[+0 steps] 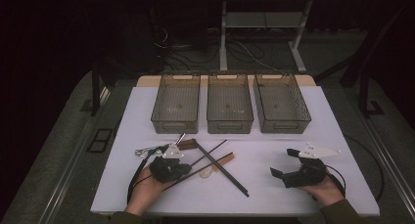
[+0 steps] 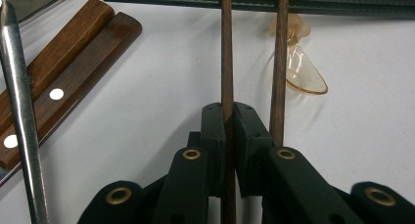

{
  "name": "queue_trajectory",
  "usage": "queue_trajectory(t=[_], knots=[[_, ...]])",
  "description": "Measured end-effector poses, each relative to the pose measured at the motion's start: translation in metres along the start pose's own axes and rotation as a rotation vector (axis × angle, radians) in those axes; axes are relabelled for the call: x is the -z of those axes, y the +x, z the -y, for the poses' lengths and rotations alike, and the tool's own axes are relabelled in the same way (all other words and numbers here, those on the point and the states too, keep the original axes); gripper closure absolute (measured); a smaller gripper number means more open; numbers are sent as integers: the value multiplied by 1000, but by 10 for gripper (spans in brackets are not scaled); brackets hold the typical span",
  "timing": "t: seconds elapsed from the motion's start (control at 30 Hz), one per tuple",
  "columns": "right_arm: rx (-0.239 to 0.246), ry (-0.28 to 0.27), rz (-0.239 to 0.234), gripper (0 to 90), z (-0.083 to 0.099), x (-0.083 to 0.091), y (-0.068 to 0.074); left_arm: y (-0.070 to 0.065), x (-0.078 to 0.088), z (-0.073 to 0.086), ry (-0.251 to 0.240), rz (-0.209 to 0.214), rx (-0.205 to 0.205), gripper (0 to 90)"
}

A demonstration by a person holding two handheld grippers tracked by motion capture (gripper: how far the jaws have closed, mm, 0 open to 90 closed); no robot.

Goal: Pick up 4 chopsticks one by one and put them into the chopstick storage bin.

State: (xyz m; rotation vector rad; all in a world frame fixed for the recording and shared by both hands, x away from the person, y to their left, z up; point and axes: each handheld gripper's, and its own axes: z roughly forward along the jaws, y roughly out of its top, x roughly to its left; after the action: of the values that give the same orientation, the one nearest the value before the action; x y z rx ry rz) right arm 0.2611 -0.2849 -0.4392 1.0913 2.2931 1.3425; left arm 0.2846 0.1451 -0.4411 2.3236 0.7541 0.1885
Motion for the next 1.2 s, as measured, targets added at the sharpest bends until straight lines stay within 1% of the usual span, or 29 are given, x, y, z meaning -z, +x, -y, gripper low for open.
queue_trajectory(t=[0.07, 0.13, 0.23, 0.3, 0.4, 0.47, 0.53, 0.73, 0.77, 0.8, 1.0, 1.03, 1.1, 1.2], knots=[[0, 1, -2, 22, 0, 0, 0, 0, 1, 0, -1, 1, 13, 839], [-1, 1, -4, 22, 0, 0, 1, 0, 2, 0, -4, 1, 13, 840], [-2, -1, -2, 22, 1, 1, 0, 2, 5, -1, -17, 2, 10, 840], [0, 0, -2, 21, 1, 0, -1, 2, 7, -2, -33, 9, 25, 840], [0, 1, -4, 21, 1, 0, 0, 3, 9, -3, -39, 17, 16, 840], [1, 4, -3, 21, 1, 0, 0, 2, 10, -4, -49, 20, 28, 840], [0, 6, -2, 22, 1, -1, 1, 3, 11, -5, -50, 22, 19, 840], [0, 6, -1, 22, 1, -1, 0, 4, 15, -8, -74, 25, 33, 840], [1, 6, -1, 22, 1, -1, 0, 5, 15, -9, -70, 25, 23, 840], [0, 6, -1, 22, 1, -1, 0, 5, 16, -9, -76, 28, 30, 840], [-2, 6, 0, 21, 1, -1, 1, 6, 18, -12, -91, 36, 30, 840], [-2, 6, 1, 21, 1, -1, 1, 5, 18, -12, -99, 36, 38, 840], [-1, 6, 2, 22, 1, -1, 0, 6, 20, -13, -104, 36, 28, 840], [-1, 5, 2, 21, 1, -2, 0, 6, 21, -15, -118, 41, 37, 840]])
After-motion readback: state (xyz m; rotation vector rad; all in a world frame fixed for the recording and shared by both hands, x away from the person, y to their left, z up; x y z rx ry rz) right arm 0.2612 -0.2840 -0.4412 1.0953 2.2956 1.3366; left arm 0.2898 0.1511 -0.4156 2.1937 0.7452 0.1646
